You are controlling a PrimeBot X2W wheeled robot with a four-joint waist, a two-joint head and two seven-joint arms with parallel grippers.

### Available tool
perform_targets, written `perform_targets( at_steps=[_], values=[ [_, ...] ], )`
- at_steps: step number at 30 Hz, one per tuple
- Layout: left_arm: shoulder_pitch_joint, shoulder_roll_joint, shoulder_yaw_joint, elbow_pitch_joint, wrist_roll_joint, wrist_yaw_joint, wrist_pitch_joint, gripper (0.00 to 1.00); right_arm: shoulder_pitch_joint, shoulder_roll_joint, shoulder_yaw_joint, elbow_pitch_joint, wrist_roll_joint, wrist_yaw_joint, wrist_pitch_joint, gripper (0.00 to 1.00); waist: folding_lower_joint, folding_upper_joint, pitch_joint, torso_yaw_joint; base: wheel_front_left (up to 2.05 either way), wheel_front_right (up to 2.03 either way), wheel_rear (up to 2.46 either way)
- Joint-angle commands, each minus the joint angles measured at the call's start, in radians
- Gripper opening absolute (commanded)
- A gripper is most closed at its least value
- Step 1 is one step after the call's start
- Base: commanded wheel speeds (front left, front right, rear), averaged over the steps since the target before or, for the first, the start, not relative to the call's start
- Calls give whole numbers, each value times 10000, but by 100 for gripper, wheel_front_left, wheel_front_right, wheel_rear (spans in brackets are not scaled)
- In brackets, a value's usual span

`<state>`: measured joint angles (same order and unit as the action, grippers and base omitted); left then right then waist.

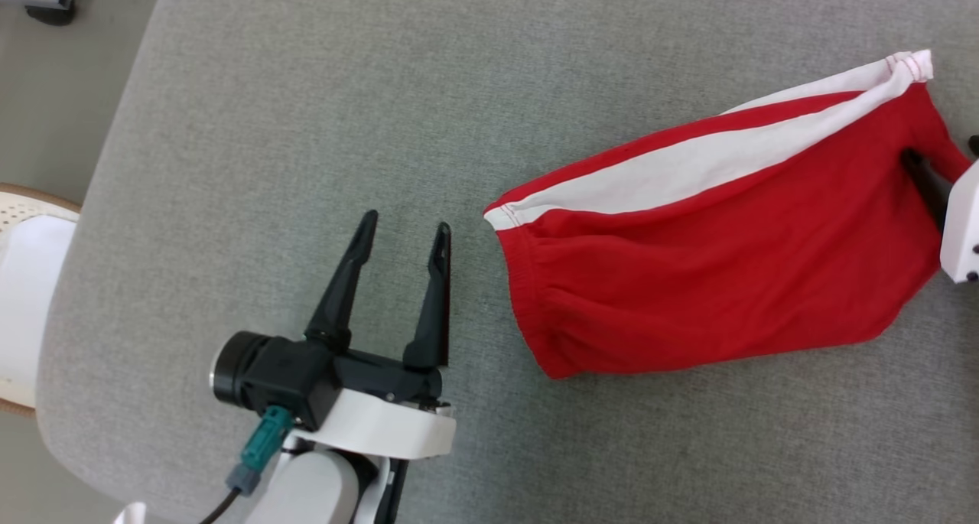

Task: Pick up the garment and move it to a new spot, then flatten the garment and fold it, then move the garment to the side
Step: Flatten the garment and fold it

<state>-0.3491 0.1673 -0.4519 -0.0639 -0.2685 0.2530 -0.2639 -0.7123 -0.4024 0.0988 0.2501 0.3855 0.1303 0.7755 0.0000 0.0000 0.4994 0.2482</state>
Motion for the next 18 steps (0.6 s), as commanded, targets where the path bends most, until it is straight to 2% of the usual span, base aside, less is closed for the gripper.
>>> perform_targets(
  at_steps=[1, 4, 6, 10, 18],
  values=[
    [158, -133, 124, 79, 155, -128, 2, 100, 108, 215, 56, 466, -81, 4, 244, 100, 0, 0, 36, 100, 0, 0, 0],
    [292, -395, 330, 211, 372, -452, 2, 100, 42, 531, 61, 937, 54, 6, 596, 100, 0, 0, 34, 180, 0, 0, 0],
    [385, -507, 444, 309, 519, -683, 2, 100, 18, 727, 76, 984, 263, 39, 519, 0, 0, 0, 14, 200, 0, 0, 0],
    [600, -646, 684, 413, 636, -909, 1, 100, 98, 768, 26, 942, 583, 38, 411, 0, 0, 0, -90, 118, 0, 0, 0],
    [1316, -800, 1428, 543, 992, -1450, 1, 100, 281, 547, -941, 714, 1215, 1, -340, 0, 0, 0, -668, -463, 0, 0, 0]
  ],
)
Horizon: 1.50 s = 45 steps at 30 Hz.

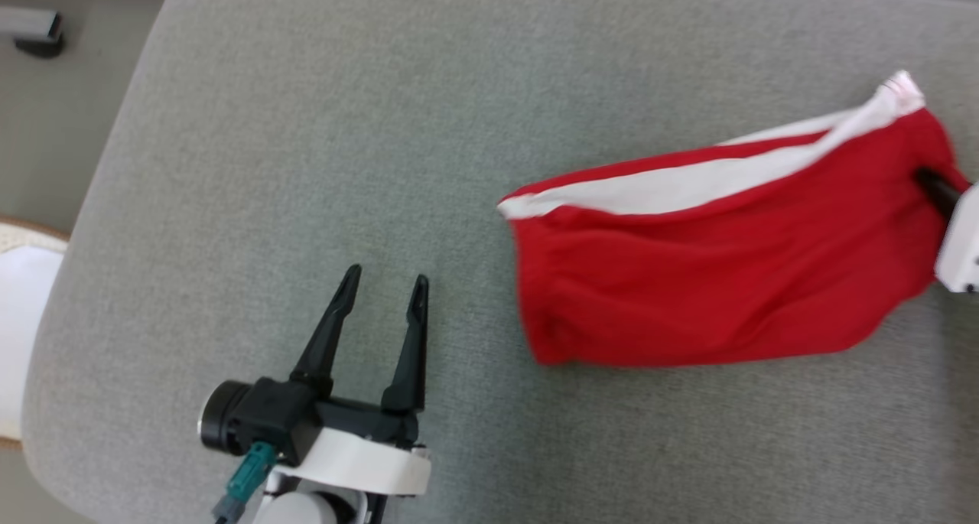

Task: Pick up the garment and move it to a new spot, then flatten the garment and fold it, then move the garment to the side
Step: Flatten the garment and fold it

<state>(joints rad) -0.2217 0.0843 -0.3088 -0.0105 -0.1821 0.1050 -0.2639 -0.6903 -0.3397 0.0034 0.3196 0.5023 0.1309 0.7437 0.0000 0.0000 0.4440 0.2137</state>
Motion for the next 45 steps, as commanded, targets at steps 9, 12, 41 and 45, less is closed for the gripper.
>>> perform_targets(
  at_steps=[9, 12, 41, 45],
  values=[
    [625, -121, 508, 79, 421, -441, 1, 100, 706, -500, -1545, 7, -23, -5, -495, 0, 0, 0, -641, -439, 0, 0, 0],
    [648, -167, 571, 148, 510, -552, 1, 100, 731, -354, -1840, -331, -136, -5, -347, 0, 0, 0, -728, -464, 0, 0, 0],
    [942, -320, -245, 1023, -41, -235, 0, 100, 1292, 2879, 1032, -1531, -284, -3, -288, 0, 0, 0, -1249, 349, 0, 0, 0],
    [895, -320, -242, 1066, -53, -175, 0, 100, 1152, 2884, 1244, -1147, -96, -3, -649, 0, 0, 0, -1278, 342, 0, 0, 0]
  ],
)
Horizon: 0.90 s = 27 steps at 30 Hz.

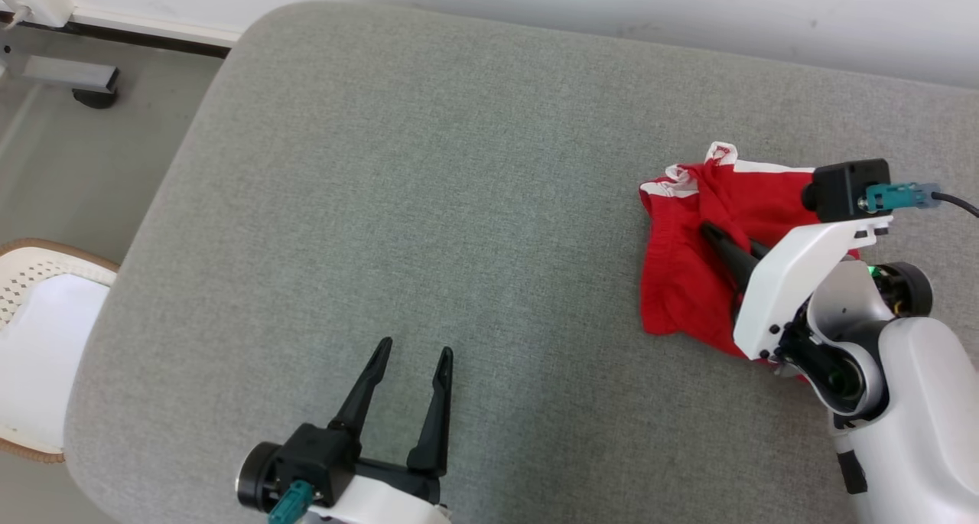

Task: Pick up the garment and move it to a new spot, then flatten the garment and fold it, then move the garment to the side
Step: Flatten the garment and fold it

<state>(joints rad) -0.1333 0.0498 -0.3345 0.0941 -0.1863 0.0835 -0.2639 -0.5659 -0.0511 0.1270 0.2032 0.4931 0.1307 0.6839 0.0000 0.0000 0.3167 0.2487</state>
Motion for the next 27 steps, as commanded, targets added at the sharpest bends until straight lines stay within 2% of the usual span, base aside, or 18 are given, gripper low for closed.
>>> perform_targets(
  at_steps=[1, 3, 4, 10, 16, 21, 24, 27],
  values=[
    [14, 25, 26, 31, 5, 31, 0, 100, -57, -3, 69, 126, 171, -1, -130, 11, 0, 0, -24, -15, 0, 0, 0],
    [38, 24, 52, 52, 26, 42, 0, 100, -46, -1, 250, 253, 508, -1, -321, 49, 0, 0, -82, -40, 0, 0, 0],
    [56, 24, 67, 61, 29, 44, 0, 100, -25, -2, 338, 327, 684, -1, -413, 100, 0, 0, -112, -60, 0, 0, 0],
    [177, 25, 174, 119, 65, 48, 0, 100, 171, -2, 1112, 567, 2139, -1, -912, 100, 0, 0, -377, -259, 0, 0, 0],
    [350, 27, 389, 155, 179, 46, 0, 100, 483, -6, 1638, 254, 2710, -1, -1668, 100, 0, 0, -781, -575, 0, 0, 0],
    [656, 26, 775, 164, 382, -17, 0, 100, 1070, -91, 1511, -644, 1802, -1, -2492, 100, 0, 0, -1266, -887, 0, 0, 0],
    [920, 27, 1083, 92, 496, -25, 0, 100, 1540, -910, 1470, -1309, 480, -1, -3397, 100, 0, 0, -1592, -1078, 0, 0, 0],
    [1144, 46, 1273, 88, 598, -68, 0, 100, 2046, -1203, 1376, -1472, -147, -1, -3981, 100, 0, 0, -1823, -1221, 0, 0, 0]
  ],
)
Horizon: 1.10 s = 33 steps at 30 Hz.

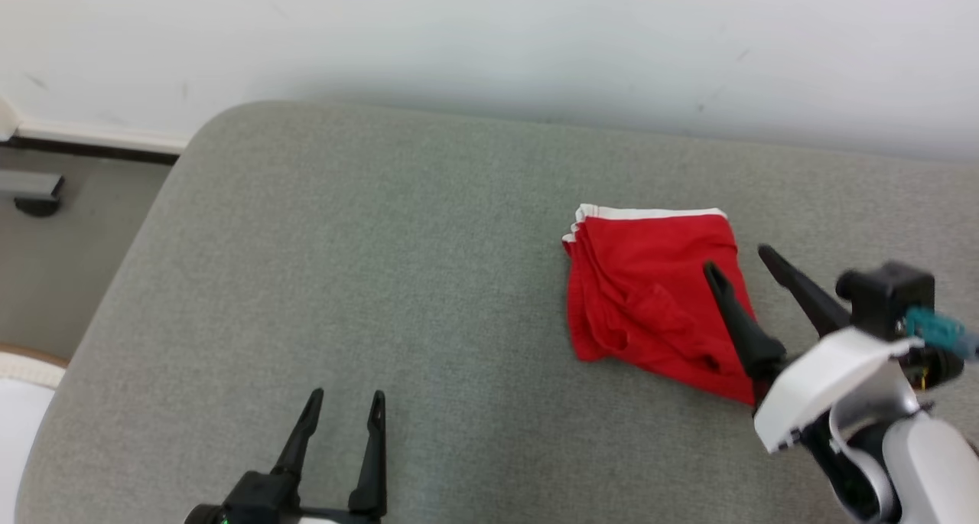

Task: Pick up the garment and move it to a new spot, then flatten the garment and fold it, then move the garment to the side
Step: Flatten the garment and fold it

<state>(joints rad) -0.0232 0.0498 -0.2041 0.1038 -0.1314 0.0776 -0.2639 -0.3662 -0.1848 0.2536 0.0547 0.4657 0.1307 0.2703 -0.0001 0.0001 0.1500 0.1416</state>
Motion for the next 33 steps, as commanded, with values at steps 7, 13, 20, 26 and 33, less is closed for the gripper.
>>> perform_targets(
  at_steps=[7, 13, 20, 26, 33],
  values=[
    [572, 91, 374, -92, 366, -151, 0, 100, 1253, -566, -594, 2, -930, -7, -1367, 100, 1, -1, -694, -533, 0, 0, 0],
    [788, 85, 602, -224, 462, -268, 0, 100, 1748, -781, -1507, 308, -1204, -9, -2399, 100, 1, -1, -858, -668, 0, 0, 0],
    [548, 75, 616, -379, 584, -457, 0, 100, 1150, -986, -1982, 946, -1384, -9, -2927, 36, 1, -1, -378, -424, 0, 0, 0],
    [56, 64, 491, -350, 663, -593, 0, 100, -51, -1452, -462, 2140, -1219, -9, -2596, 0, 1, -1, 373, 44, 0, 0, 0],
    [-360, 38, 311, -215, 497, -572, 0, 100, -1248, -1421, 1158, 4315, -1249, -9, -3056, 0, 1, -1, 803, 553, 0, 0, 0]
  ],
)
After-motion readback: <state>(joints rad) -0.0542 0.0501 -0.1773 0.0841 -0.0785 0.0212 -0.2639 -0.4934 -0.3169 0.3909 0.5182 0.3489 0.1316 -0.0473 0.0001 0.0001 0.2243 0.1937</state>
